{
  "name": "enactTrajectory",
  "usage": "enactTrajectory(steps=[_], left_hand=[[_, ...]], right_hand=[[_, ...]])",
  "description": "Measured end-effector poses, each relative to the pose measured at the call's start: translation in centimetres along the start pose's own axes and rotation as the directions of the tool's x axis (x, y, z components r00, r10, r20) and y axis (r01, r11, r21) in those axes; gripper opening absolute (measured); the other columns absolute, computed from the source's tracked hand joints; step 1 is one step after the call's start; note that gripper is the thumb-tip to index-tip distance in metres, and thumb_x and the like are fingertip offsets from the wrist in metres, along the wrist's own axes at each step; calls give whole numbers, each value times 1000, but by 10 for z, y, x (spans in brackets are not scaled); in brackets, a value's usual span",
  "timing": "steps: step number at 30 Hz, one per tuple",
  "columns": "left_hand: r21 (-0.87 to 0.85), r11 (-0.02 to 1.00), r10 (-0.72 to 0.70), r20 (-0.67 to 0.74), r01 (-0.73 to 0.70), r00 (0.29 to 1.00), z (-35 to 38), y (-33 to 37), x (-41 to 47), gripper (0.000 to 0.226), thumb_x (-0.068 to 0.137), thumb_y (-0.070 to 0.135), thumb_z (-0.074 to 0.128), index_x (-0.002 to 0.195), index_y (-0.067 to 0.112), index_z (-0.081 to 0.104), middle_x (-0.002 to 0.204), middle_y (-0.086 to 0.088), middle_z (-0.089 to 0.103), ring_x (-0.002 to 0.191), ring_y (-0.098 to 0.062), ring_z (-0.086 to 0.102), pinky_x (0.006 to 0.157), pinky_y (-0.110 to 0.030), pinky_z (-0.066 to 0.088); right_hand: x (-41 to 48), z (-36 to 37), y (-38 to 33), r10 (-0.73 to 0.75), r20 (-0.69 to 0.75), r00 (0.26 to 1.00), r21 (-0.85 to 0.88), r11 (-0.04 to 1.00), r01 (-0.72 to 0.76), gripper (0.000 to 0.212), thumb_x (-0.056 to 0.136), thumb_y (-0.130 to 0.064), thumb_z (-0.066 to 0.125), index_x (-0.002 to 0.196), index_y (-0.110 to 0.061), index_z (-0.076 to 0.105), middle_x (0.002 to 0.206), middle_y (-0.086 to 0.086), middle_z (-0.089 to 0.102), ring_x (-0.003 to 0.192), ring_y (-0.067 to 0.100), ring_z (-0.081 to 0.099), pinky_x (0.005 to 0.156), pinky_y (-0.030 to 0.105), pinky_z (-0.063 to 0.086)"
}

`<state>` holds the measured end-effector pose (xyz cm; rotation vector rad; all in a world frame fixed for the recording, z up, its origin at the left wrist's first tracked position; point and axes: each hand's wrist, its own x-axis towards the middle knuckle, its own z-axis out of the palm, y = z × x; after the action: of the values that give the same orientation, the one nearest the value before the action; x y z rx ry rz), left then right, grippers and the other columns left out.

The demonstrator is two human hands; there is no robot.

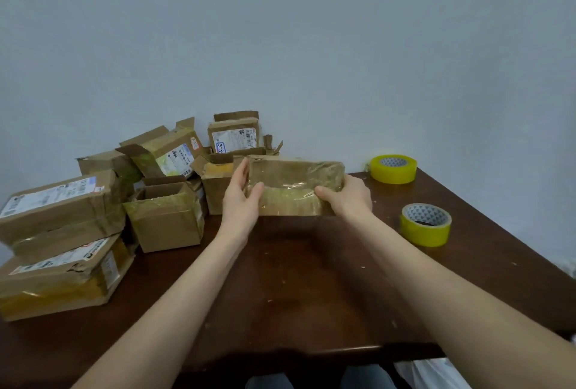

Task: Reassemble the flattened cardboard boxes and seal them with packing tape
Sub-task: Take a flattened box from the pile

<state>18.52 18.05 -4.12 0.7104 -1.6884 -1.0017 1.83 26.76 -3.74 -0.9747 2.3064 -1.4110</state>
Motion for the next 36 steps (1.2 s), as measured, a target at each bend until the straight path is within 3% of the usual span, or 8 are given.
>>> enactTrajectory(steps=[4, 9, 12, 16, 26, 30, 33, 36], left_hand=[[16, 997, -78, 91, 77, 993, 12, -21, -17, 72, 91, -6, 51, 150, 20, 22, 149, 10, 28, 134, -2, 30, 111, -30, 33], [61, 906, -416, -51, 418, 908, 23, -45, -19, 63, 94, 41, 52, 147, 14, 31, 145, -7, 39, 127, -24, 43, 103, -37, 39], [87, 853, -512, -63, 515, 857, 33, -43, -7, 54, 92, 42, 54, 137, 12, 48, 132, -9, 54, 115, -26, 53, 99, -43, 44], [128, 863, -493, 0, 489, 870, 65, -34, -17, 45, 92, 39, 55, 129, 14, 49, 121, -5, 56, 105, -22, 54, 89, -37, 47], [58, 875, -484, 158, 481, 861, 124, -13, -27, 53, 95, 37, 53, 140, 12, 41, 133, -7, 52, 115, -23, 52, 98, -38, 45], [-71, 916, -380, 157, 394, 912, 110, -2, -15, 49, 91, 10, 60, 137, 6, 41, 128, -4, 54, 105, -13, 55, 82, -21, 46], [-102, 954, -268, 134, 282, 954, 87, 1, 1, 61, 87, -8, 57, 142, 9, 34, 140, -5, 46, 124, -15, 47, 94, -25, 45], [-26, 969, -241, 100, 245, 965, 71, -10, 2, 70, 87, -13, 53, 147, 12, 28, 149, -6, 37, 138, -19, 35, 110, -38, 37]], right_hand=[[-1, 2, 24, 37, -34, 999, -67, 997, -39, 41, 86, -28, 69, 122, -19, 52, 121, 7, 63, 113, 29, 58, 86, 36, 45], [-5, 5, 54, 117, 38, 992, -323, 941, -99, 40, 89, -21, 57, 127, -19, 47, 123, 10, 59, 114, 30, 54, 78, 34, 47], [-9, -4, 56, 78, 32, 996, -302, 951, -65, 46, 86, -32, 55, 129, -19, 50, 126, 5, 59, 117, 28, 52, 88, 38, 49], [-16, -26, 65, 97, -88, 991, -289, 950, -119, 55, 90, -43, 48, 140, -22, 38, 131, 4, 56, 120, 28, 52, 89, 40, 47], [-14, -69, 86, 210, -283, 936, -247, 927, -283, 45, 99, -31, 24, 134, -16, 49, 134, 9, 54, 116, 32, 54, 88, 40, 43], [-5, -72, 79, 173, -265, 949, -83, 976, -202, 40, 98, -35, 30, 129, -18, 48, 125, 9, 59, 110, 31, 55, 83, 38, 42], [5, -61, 68, 85, -207, 975, -35, 995, -95, 38, 93, -42, 46, 123, -20, 47, 117, 5, 62, 107, 29, 58, 83, 38, 45], [15, -37, 69, 91, -130, 987, -192, 975, -115, 37, 87, -35, 61, 117, -19, 46, 115, 6, 61, 109, 30, 57, 81, 39, 49]])
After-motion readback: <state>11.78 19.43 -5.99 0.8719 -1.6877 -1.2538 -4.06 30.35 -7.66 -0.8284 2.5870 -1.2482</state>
